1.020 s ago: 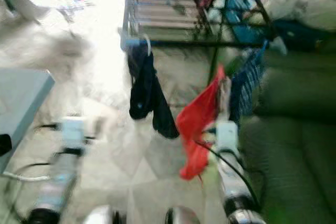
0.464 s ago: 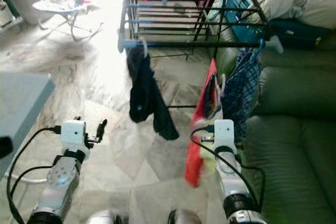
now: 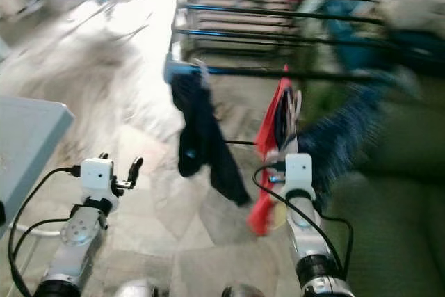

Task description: Hang hanger

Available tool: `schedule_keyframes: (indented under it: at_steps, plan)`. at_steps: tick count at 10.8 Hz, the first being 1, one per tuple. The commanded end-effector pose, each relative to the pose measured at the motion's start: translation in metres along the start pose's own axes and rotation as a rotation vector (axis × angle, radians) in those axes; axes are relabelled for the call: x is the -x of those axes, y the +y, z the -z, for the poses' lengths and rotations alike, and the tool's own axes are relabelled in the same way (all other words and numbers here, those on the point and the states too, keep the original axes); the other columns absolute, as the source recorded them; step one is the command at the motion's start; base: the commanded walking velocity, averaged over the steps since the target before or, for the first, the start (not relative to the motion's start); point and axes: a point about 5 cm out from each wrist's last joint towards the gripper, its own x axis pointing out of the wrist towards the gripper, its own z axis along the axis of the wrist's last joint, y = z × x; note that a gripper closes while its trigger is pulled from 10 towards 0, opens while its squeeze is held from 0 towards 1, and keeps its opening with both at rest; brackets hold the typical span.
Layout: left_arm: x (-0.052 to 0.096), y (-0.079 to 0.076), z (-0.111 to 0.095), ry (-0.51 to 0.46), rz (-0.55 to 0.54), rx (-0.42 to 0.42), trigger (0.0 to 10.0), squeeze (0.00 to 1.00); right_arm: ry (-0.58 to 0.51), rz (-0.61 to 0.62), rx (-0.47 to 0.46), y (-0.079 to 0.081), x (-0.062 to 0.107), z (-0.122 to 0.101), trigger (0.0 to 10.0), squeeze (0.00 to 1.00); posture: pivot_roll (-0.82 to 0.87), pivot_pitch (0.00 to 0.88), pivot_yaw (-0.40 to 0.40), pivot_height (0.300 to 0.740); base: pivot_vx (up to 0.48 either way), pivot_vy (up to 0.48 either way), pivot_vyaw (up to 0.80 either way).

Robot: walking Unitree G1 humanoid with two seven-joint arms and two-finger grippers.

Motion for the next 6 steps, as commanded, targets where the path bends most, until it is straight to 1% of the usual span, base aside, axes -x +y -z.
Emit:
schedule_keyframes:
  at_steps: [1,4,6]
  plan:
    - [-0.0033,-0.0032,-0.0029,-0.004,0.015,0.006,10.0,0.0,-0.103,0.04,0.011,-0.0095,-0.0026,-0.0166,10.0,0.0,0.03,0.077,-0.05,0.74,0.439,0.0,0.0]
    - [-0.004,-0.0045,-0.0038,-0.012,0.017,0.001,10.0,0.0,-0.12,0.041,0.019,-0.0099,-0.003,-0.0193,10.0,0.0,0.04,0.077,-0.055,0.74,0.43,0.0,0.0]
    - [-0.0036,-0.0053,-0.0044,-0.023,0.01,-0.001,10.0,0.0,-0.109,0.03,0.025,-0.0088,-0.0034,-0.018,10.0,0.0,0.04,0.077,-0.055,0.74,0.0,0.0,0.0]
